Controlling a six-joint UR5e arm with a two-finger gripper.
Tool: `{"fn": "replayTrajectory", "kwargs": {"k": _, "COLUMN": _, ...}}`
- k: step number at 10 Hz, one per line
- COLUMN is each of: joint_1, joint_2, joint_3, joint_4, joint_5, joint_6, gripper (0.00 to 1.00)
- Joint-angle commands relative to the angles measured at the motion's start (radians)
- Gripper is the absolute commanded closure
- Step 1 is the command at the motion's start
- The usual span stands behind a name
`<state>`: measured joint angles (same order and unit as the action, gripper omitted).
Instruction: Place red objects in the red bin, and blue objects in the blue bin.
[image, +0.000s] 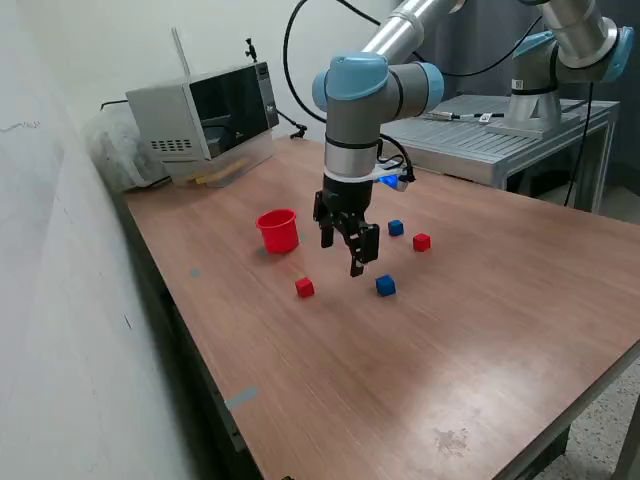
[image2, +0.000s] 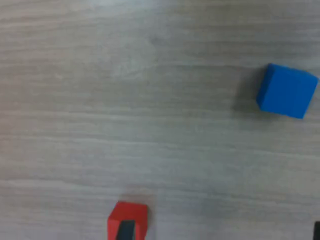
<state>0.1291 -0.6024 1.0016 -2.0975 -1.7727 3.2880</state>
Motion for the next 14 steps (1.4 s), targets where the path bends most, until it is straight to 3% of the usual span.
{"fn": "replayTrajectory", "kwargs": {"k": 1, "joint_1": 0.000, "joint_2": 0.038, "joint_3": -0.055, "joint_4": -0.015, "joint_5": 0.010, "joint_6": -0.002, "gripper": 0.00}}
{"fn": "replayTrajectory", "kwargs": {"k": 9, "joint_1": -0.023, "joint_2": 0.090, "joint_3": -0.116, "joint_4": -0.022, "joint_5": 0.009, "joint_6": -0.041, "gripper": 0.00}}
{"fn": "replayTrajectory", "kwargs": {"k": 14, "joint_1": -0.092, "joint_2": 0.096, "joint_3": -0.121, "joint_4": -0.025, "joint_5": 0.007, "joint_6": -0.071, "gripper": 0.00}}
